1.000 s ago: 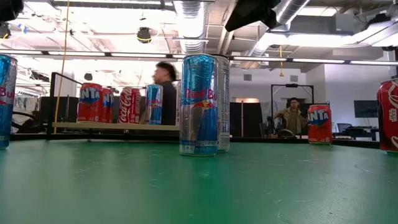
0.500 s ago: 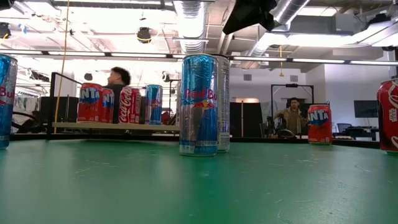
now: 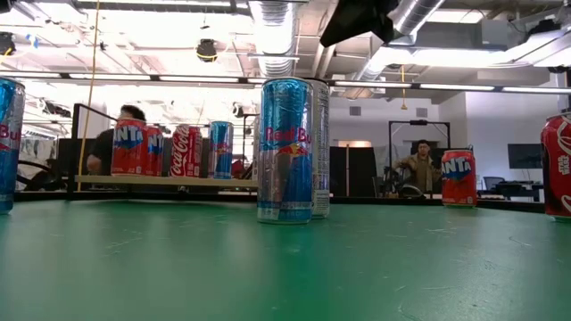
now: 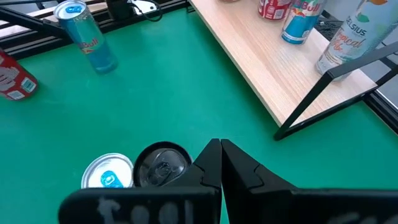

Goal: Place canned beverage on shelf
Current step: Put the bottom red and white soda can on the shelf aligned with the other red and white soda can

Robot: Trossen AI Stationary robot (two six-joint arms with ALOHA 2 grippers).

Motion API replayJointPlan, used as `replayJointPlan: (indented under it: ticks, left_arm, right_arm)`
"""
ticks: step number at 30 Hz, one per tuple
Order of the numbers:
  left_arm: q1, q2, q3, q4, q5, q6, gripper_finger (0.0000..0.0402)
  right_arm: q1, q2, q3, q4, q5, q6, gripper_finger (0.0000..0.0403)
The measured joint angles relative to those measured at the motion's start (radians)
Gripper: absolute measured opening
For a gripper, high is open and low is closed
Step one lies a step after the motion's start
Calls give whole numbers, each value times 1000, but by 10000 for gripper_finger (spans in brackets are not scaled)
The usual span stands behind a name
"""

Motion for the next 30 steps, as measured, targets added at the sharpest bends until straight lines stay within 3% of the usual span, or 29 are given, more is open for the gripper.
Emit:
replayJointPlan:
  ticks: [7, 15, 30]
  left_arm:
    - [0, 53, 96, -148, -18, 21, 299]
    - [-1, 235, 217, -370, 114, 13, 299]
    - [-23, 333, 225, -447, 186, -41, 299]
  right_arm:
    - [28, 0, -20, 41, 27, -21, 25]
    - [32, 0, -20, 44, 28, -18, 25]
    - [46, 0, -21, 43, 28, -29, 25]
